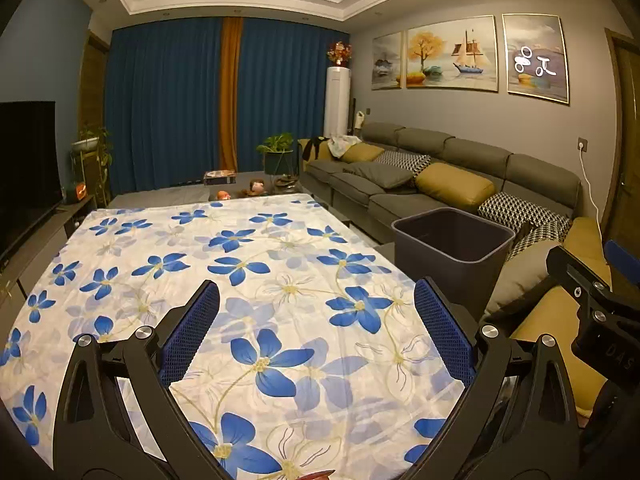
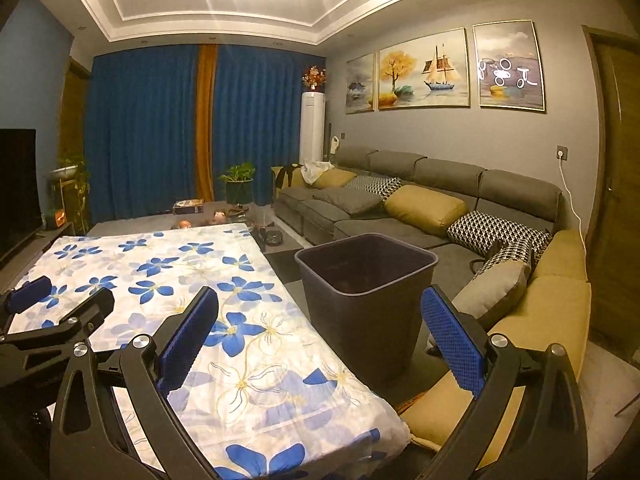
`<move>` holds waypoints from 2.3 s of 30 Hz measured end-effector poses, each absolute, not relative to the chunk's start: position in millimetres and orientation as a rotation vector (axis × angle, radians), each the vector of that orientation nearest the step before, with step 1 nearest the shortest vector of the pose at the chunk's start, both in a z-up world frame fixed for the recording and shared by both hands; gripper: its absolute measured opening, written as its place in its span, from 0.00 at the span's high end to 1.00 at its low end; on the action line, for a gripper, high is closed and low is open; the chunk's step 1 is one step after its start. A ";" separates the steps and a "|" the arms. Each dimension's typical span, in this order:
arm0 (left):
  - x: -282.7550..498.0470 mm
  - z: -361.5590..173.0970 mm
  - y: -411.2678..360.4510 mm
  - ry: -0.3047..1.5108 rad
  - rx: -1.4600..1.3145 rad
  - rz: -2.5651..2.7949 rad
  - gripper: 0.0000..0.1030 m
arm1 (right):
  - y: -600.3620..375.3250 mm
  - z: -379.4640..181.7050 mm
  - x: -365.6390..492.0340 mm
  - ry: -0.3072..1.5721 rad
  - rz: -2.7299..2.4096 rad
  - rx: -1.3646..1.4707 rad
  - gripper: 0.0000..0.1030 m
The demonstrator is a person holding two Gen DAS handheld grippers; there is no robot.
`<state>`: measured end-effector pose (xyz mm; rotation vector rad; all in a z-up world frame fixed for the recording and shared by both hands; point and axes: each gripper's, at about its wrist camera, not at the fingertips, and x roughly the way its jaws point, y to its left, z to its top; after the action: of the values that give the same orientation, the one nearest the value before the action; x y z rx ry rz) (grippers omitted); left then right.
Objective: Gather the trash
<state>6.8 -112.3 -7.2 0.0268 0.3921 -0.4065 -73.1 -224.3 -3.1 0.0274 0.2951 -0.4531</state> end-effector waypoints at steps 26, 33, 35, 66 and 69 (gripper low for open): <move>3.8 -4.7 -109.6 0.391 0.017 -0.409 0.07 | -226.5 -2.6 -75.8 0.284 -0.453 0.039 0.05; 3.3 -3.2 -110.4 0.390 0.016 -0.409 0.07 | -226.5 -1.7 -76.0 0.283 -0.454 0.040 0.05; 2.7 -2.3 -110.8 0.388 0.017 -0.410 0.07 | -226.3 -1.6 -76.1 0.282 -0.454 0.041 0.05; 0.3 0.4 -114.9 0.385 0.015 -0.423 0.07 | -225.0 3.8 -74.4 0.278 -0.453 0.044 0.05; -0.3 0.8 -115.3 0.384 0.015 -0.424 0.07 | -224.0 4.9 -72.6 0.276 -0.454 0.044 0.05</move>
<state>-0.3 -115.3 0.8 0.0153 0.3841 -0.4237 -72.6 -224.0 4.9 0.0439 0.2759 -0.4541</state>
